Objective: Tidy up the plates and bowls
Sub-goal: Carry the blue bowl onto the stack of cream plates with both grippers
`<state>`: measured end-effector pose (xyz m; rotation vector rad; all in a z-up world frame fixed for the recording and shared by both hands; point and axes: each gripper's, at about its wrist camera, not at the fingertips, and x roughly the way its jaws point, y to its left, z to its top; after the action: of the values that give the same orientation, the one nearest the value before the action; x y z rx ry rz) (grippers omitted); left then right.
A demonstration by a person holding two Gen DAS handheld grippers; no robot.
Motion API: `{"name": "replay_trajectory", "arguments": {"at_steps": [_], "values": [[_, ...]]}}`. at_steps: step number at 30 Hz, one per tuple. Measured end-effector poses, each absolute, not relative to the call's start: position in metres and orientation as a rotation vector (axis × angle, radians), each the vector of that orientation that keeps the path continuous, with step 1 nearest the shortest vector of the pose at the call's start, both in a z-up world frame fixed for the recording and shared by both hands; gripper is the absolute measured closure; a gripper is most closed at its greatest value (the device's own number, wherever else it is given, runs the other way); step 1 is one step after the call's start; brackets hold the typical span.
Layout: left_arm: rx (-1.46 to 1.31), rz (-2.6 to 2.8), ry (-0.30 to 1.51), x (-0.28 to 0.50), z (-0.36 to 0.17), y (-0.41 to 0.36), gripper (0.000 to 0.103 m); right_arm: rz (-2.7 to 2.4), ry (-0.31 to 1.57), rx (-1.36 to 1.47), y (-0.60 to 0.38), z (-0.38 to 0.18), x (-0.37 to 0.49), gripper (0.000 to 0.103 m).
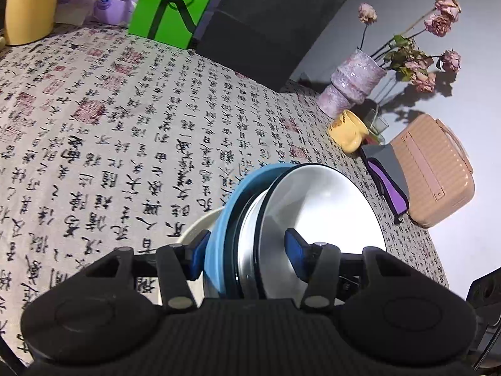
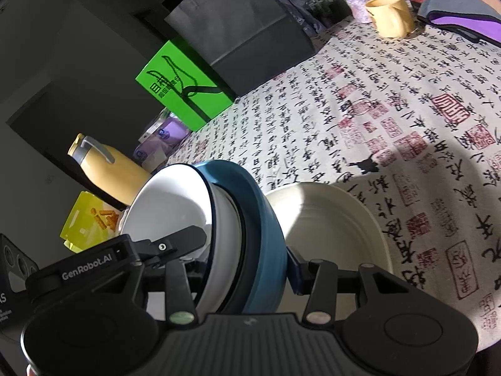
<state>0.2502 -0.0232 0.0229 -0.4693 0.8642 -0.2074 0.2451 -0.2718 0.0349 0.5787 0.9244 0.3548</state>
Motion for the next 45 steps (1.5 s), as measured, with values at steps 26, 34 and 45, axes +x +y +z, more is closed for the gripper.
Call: {"name": "replay_trajectory", "arguments": {"at_steps": [26, 34, 45], "values": [[-0.47, -0.231, 0.955, 0.264, -0.004, -0.037, 0.051, 0.298, 0.984, 0.585, -0.287, 0.015, 0.25, 0.059], [-0.478, -0.238, 0.979, 0.269, -0.014, -0.037, 0.05, 0.291, 0.991, 0.578, -0.29, 0.007, 0.255, 0.059], [-0.488, -0.251, 0.987, 0.266, -0.016, -0.036, 0.041, 0.315, 0.98, 0.586, -0.291, 0.005, 0.257, 0.059]]}}
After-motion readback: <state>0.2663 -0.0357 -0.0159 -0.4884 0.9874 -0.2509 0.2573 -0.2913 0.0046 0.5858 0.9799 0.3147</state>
